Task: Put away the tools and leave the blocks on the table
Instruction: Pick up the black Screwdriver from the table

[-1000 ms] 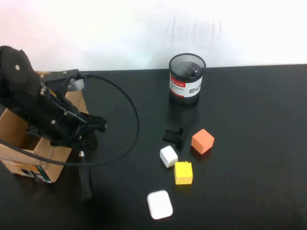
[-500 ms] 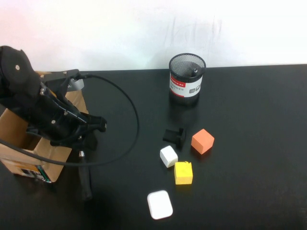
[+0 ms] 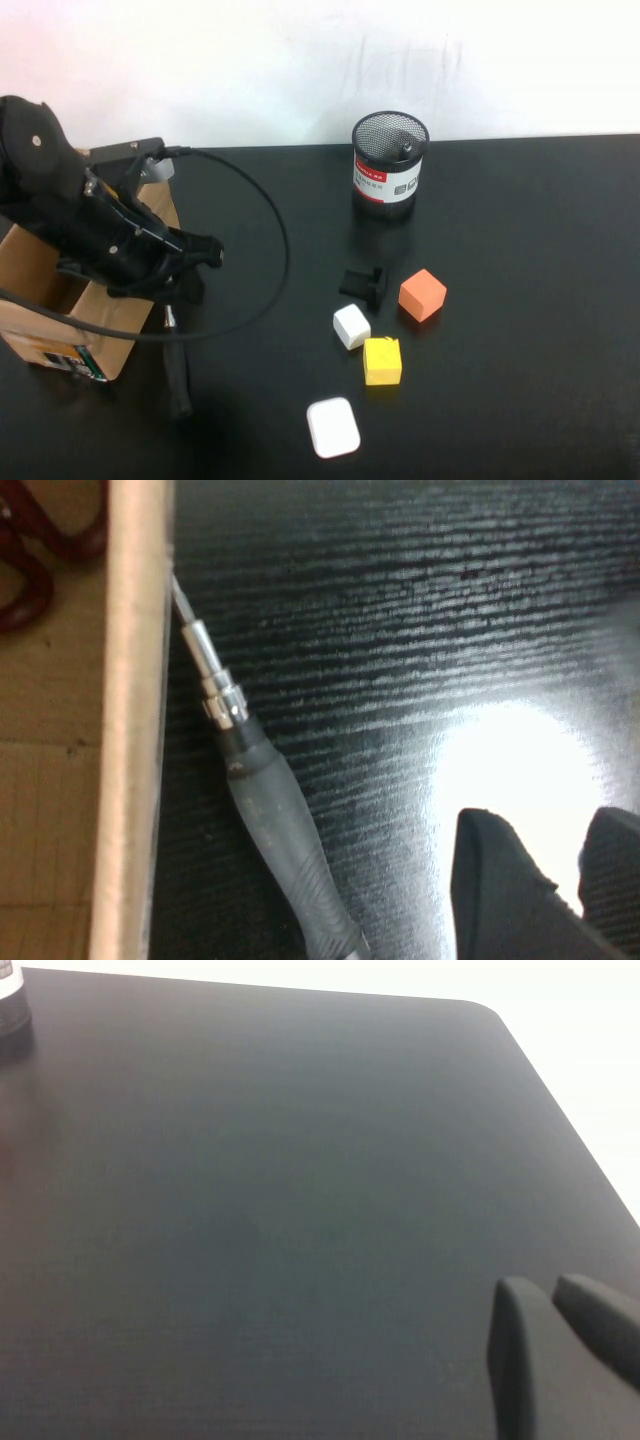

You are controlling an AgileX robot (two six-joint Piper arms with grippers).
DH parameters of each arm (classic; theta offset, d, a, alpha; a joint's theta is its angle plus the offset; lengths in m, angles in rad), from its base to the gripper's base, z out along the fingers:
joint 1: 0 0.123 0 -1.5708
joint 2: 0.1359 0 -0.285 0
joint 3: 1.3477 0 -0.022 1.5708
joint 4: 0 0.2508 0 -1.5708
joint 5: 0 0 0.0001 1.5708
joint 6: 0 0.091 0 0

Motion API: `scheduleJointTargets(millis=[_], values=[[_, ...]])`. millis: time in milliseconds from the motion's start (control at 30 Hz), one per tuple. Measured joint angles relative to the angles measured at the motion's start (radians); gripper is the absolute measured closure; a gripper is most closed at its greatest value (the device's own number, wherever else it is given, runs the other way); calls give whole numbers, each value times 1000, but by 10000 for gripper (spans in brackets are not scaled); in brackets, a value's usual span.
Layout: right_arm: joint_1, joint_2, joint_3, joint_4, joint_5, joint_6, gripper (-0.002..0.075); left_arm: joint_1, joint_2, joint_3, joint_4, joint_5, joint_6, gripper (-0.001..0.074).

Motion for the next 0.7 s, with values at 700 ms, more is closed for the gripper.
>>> scheduleJointTargets(millis=[700], values=[[0,0,0,-2,0,0,729,-77,126,-15,241,28,-316,416]])
